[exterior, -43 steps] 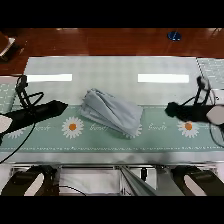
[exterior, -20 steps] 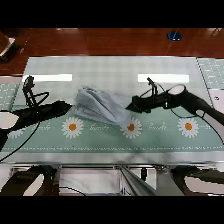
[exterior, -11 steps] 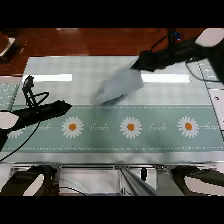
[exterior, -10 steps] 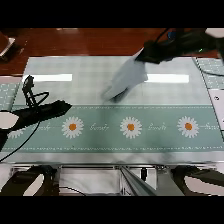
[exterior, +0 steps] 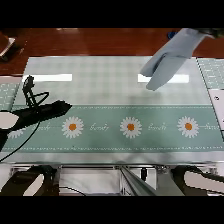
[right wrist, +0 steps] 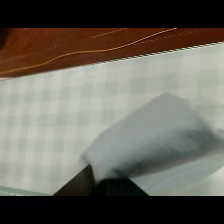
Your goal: Fold the shirts.
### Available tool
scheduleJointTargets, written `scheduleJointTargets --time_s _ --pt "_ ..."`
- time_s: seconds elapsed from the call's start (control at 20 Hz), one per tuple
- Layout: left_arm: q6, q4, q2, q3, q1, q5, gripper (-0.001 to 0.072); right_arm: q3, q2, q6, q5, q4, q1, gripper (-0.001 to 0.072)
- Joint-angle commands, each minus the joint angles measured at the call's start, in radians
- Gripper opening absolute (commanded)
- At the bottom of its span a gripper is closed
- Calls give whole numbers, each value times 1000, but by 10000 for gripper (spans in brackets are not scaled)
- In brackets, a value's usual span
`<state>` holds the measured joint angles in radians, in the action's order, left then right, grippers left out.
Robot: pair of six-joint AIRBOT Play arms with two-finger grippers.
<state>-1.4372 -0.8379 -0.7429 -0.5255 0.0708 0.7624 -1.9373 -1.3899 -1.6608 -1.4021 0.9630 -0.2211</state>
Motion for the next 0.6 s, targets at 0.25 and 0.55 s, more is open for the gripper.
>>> scheduleJointTargets --time_s 0.25,0.55 --pt "3 0 -1 0 0 -3 20 20 93 -129 -225 18 -348 22" --pt "4 0 -1 0 0 -11 20 248 282 -127 -298 173 -605 22"
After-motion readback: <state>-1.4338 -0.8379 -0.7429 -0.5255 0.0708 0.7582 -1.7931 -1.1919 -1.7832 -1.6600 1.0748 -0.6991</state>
